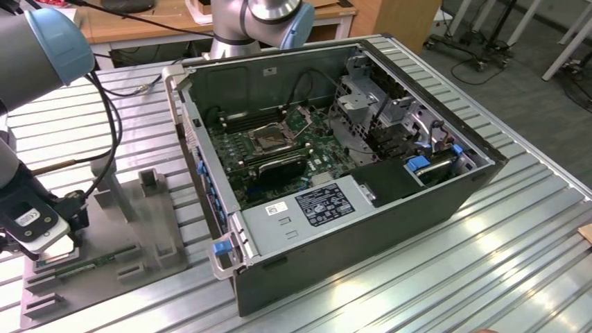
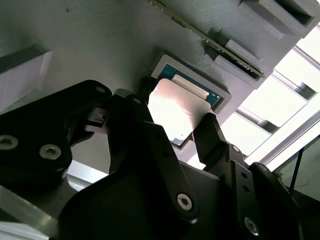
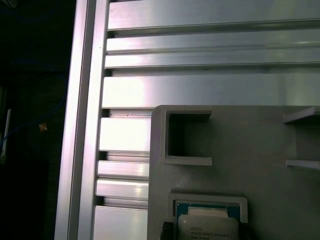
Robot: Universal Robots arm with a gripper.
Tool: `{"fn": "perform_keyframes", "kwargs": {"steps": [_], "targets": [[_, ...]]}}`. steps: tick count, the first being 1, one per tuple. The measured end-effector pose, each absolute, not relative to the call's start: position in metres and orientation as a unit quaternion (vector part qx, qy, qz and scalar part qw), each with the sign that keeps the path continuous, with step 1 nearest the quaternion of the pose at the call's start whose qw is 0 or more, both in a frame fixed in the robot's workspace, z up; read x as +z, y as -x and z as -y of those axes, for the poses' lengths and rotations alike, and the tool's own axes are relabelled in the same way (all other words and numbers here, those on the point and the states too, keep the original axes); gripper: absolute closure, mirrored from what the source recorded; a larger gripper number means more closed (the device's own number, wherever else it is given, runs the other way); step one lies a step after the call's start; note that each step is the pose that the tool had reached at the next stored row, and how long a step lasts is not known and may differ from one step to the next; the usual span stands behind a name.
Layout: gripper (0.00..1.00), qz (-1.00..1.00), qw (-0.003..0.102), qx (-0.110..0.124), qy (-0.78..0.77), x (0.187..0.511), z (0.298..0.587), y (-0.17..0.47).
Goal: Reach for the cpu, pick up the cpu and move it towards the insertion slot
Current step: 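Pick up the cpu and move it towards the insertion slot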
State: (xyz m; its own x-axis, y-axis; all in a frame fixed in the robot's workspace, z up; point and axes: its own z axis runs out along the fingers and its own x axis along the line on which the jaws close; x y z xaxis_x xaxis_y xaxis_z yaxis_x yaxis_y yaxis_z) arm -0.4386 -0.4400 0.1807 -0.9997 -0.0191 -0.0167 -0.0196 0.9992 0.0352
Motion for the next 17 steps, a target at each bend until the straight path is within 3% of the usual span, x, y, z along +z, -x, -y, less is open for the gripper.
{"fn": "perform_keyframes", "kwargs": {"steps": [17], "targets": [[0.38, -1.0, 0.008, 0.018, 0.01, 0.1841, 0.44, 0.4387]]}}
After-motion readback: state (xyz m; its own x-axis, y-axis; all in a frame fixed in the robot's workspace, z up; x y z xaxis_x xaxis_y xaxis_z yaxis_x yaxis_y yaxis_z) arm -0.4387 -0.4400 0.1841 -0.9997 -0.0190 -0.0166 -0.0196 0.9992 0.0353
